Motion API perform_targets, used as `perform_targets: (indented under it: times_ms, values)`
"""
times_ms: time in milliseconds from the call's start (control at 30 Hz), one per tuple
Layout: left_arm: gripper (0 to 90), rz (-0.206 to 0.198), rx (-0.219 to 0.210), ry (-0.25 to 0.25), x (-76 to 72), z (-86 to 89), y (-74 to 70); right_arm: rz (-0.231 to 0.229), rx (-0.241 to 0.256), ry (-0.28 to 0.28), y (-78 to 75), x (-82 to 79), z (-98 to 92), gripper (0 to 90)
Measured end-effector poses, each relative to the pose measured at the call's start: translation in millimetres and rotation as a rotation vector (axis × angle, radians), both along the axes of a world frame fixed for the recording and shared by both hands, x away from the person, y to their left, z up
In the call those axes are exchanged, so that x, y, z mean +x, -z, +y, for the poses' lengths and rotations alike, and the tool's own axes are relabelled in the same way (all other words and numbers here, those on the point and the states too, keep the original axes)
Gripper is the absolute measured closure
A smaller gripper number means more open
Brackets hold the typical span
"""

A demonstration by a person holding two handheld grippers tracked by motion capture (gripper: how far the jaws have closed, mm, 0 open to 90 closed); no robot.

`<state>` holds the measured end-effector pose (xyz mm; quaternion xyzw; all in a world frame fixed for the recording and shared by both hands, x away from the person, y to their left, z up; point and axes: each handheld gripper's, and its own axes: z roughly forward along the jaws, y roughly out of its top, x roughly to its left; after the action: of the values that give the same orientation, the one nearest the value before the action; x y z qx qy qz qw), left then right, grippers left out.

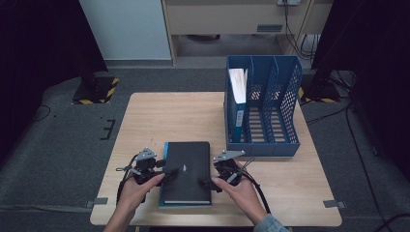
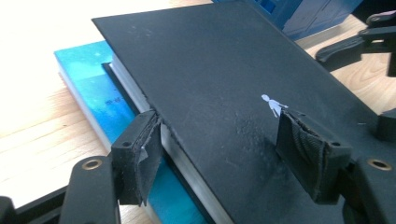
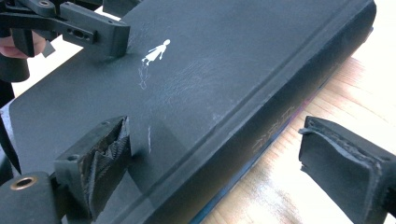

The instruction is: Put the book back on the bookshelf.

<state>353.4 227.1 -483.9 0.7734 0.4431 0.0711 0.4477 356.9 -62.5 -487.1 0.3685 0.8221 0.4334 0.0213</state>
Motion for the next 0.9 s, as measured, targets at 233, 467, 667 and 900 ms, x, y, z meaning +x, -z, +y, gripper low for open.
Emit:
perform_targets:
  times_ms: [233, 467, 667, 900]
  values:
    - [30.5, 0.019, 0.001, 0.033, 9.0, -3.4, -0.6, 0.027, 0.019, -0.005, 2.4, 3.7, -0.2, 9.5]
    - [30.3, 0.039, 0.019, 0.078, 19.9, -9.3, -3.3, 0.057, 0.032, 0.014, 4.9, 6.0, -0.6, 6.7]
    - [24.1, 0.035, 0.029, 0.087, 25.7, -14.3, -1.5, 0.087, 0.076, 0.026, 11.3, 8.7, -1.7, 3.5]
    - [18.1, 0.065, 0.046, 0.103, 32.2, -18.3, -2.7, 0.114, 0.108, 0.023, 17.9, 12.8, -2.0, 0.1]
